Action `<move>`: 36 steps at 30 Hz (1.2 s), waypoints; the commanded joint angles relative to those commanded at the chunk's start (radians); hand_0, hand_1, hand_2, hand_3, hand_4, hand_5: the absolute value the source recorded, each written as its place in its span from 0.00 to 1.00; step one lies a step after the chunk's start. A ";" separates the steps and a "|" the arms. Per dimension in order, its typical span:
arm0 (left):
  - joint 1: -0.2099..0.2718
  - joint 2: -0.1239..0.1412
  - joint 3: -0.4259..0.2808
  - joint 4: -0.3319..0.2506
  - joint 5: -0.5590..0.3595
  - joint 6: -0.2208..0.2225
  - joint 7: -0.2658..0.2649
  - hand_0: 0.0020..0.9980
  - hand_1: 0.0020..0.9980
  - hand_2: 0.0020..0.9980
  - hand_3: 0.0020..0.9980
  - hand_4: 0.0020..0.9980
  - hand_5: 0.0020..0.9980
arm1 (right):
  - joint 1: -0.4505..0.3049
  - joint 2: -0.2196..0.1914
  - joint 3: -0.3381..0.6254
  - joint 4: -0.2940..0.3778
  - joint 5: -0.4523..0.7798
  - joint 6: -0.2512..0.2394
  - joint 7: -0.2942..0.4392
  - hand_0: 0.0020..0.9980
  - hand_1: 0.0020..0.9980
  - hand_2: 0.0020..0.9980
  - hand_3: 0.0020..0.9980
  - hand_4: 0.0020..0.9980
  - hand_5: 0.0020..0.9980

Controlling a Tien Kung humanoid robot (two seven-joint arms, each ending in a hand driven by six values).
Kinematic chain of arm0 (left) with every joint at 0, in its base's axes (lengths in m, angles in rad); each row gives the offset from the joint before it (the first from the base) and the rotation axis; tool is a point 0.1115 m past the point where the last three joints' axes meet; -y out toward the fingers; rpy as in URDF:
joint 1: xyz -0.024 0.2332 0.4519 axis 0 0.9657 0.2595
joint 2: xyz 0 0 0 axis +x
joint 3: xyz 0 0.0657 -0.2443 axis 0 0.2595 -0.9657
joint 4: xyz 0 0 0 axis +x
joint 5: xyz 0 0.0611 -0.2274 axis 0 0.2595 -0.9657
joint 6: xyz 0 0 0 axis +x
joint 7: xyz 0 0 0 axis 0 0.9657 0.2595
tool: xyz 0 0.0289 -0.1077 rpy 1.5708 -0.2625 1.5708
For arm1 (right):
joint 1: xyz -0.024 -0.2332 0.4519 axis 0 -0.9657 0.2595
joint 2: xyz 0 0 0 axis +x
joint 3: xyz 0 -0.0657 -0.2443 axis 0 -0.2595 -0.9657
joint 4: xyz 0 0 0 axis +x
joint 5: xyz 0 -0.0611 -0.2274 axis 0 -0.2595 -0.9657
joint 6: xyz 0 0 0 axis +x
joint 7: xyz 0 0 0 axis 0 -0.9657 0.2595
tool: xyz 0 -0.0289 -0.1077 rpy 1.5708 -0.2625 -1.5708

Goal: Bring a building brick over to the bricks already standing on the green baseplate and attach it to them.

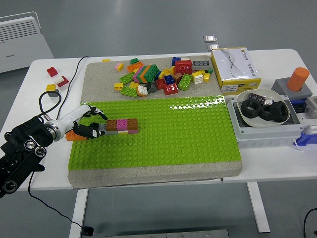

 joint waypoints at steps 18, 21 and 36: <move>-0.006 0.052 0.004 0.023 0.034 -0.015 0.003 0.95 0.95 0.92 0.68 0.84 0.00 | 0.000 -0.001 0.000 0.000 0.000 0.000 0.000 0.67 0.62 0.62 0.71 0.72 0.96; -0.007 0.052 0.012 0.033 0.033 -0.016 0.004 0.95 0.95 0.93 0.68 0.85 0.00 | 0.001 -0.001 0.000 0.000 0.000 0.000 0.000 0.66 0.62 0.62 0.71 0.72 0.96; -0.015 0.037 0.026 0.052 0.026 -0.002 -0.004 0.95 0.95 0.93 0.67 0.85 0.00 | 0.001 0.000 0.000 0.000 0.000 0.000 0.000 0.66 0.63 0.62 0.71 0.72 0.96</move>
